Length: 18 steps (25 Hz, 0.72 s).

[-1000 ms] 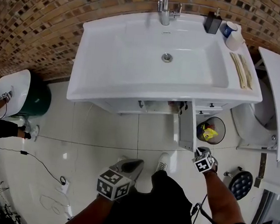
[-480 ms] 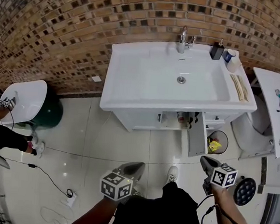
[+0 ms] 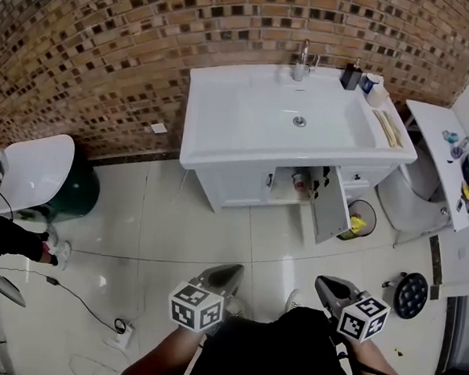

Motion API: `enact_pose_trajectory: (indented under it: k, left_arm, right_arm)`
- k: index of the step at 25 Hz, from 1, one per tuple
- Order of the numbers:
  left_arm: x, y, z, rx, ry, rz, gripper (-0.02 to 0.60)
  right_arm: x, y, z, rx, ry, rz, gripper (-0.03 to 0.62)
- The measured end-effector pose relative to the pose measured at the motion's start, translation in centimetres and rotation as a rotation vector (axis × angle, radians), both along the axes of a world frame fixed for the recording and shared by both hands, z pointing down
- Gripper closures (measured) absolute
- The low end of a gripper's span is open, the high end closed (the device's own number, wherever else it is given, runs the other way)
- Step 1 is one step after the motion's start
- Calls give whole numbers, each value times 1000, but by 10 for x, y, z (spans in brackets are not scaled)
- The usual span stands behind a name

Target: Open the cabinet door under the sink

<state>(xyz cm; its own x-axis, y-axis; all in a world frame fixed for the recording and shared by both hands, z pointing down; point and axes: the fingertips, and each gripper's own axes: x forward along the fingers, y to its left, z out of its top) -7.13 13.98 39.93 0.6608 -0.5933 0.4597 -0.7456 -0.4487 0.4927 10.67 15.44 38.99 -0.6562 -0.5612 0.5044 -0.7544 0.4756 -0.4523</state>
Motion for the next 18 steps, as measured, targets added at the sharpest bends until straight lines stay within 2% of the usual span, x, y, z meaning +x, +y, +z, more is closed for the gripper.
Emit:
enact_pose_trajectory:
  k: [3, 6, 10, 13, 18]
  left_arm:
    - [6, 11, -4, 3, -11, -3, 571]
    - [10, 15, -10, 9, -1, -48, 571]
    - [30, 15, -18, 28, 12, -71, 571]
    - [44, 14, -19, 49, -3, -62, 571]
    - [56, 20, -14, 34, -18, -34, 571]
  right_arm:
    - [4, 5, 1, -11, -17, -17, 589]
    - [5, 3, -6, -13, -37, -51, 589]
    - [5, 0, -18, 52, -3, -140, 589]
    - [12, -1, -18, 55, -9, -137, 589]
    - [22, 5, -16, 58, -7, -123, 589]
